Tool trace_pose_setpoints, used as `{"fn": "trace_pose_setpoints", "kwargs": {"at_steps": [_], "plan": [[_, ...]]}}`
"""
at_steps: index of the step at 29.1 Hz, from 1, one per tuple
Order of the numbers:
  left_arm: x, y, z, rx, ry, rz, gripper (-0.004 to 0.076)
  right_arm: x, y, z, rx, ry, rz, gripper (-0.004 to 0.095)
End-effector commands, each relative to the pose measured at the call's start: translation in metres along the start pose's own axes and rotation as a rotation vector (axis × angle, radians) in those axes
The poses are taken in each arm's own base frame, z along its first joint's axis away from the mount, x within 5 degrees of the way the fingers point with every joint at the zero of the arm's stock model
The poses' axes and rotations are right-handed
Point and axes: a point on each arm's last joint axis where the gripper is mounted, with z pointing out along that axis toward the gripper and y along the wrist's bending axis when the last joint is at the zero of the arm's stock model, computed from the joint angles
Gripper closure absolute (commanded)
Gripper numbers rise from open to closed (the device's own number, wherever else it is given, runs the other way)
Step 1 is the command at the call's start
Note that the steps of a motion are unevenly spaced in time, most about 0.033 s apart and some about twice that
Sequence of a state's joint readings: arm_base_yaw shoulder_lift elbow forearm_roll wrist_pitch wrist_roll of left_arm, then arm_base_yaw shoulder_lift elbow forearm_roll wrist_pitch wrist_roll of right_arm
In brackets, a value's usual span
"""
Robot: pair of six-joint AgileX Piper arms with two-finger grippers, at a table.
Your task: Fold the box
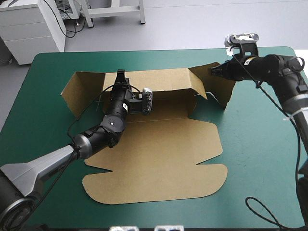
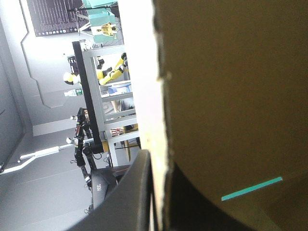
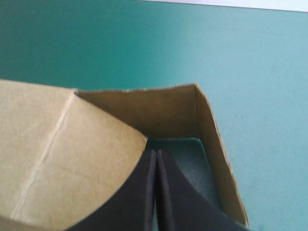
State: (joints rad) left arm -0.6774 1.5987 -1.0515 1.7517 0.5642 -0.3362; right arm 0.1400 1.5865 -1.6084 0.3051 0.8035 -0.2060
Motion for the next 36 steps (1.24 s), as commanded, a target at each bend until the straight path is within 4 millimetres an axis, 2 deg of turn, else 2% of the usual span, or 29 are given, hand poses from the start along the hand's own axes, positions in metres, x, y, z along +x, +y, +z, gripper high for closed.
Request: {"fn": "trace_pose_setpoints", "kwargs": {"at_steps": [1, 5, 10, 23, 29, 32, 36], "plan": [[0.002, 0.020, -0.007, -0.085, -0.014, 0.032, 0.0731, -0.038, 0.003, -0.014, -0.012, -0.172, -0.016, 0.0926], [0.002, 0.020, -0.007, -0.086, -0.012, 0.034, 0.0731, -0.063, 0.001, -0.002, -0.028, -0.219, -0.021, 0.0926], [0.002, 0.020, -0.007, -0.086, -0.012, 0.034, 0.0731, -0.070, 0.001, 0.005, -0.047, -0.205, -0.023, 0.0926], [0.001, 0.020, -0.008, -0.091, -0.003, 0.035, 0.0731, -0.068, 0.002, 0.006, -0.053, -0.174, -0.025, 0.0926], [-0.009, 0.022, -0.018, -0.135, 0.037, 0.030, 0.0731, -0.065, 0.002, 0.006, -0.056, -0.145, -0.028, 0.0926], [-0.016, 0.022, -0.025, -0.159, 0.058, -0.041, 0.0731, -0.064, 0.003, 0.006, -0.059, -0.132, -0.029, 0.0926], [-0.024, 0.022, -0.042, -0.198, 0.057, -0.071, 0.0731, -0.061, 0.002, 0.007, -0.059, -0.101, -0.035, 0.0926]]}}
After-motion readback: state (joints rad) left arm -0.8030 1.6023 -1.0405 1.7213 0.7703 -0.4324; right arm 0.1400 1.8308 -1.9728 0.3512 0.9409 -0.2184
